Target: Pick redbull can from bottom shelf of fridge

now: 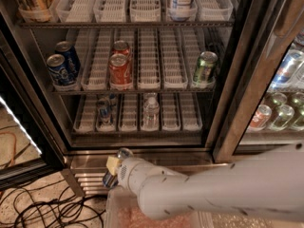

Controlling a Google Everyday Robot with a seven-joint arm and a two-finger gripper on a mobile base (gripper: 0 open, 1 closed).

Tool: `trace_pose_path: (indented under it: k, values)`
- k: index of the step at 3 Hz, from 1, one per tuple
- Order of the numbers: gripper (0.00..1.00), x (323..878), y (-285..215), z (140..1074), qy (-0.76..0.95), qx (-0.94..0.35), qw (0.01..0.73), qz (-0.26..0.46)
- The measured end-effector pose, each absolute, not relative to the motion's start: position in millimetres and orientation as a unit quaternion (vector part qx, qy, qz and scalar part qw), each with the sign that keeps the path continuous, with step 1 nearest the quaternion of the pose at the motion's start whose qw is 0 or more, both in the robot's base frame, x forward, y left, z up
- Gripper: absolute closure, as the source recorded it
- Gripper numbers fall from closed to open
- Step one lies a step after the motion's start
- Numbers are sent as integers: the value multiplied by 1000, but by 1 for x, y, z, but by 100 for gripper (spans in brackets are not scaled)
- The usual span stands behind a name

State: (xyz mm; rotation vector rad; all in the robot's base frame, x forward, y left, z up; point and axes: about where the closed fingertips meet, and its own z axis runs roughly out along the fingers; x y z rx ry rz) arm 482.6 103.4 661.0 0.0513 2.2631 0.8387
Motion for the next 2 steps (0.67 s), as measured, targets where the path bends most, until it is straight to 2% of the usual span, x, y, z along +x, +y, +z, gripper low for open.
trace_pose_path:
  k: [1,2]
  values:
    - [100,450,89,654,893,78,309,318]
    - [100,450,88,655,893,91,304,318]
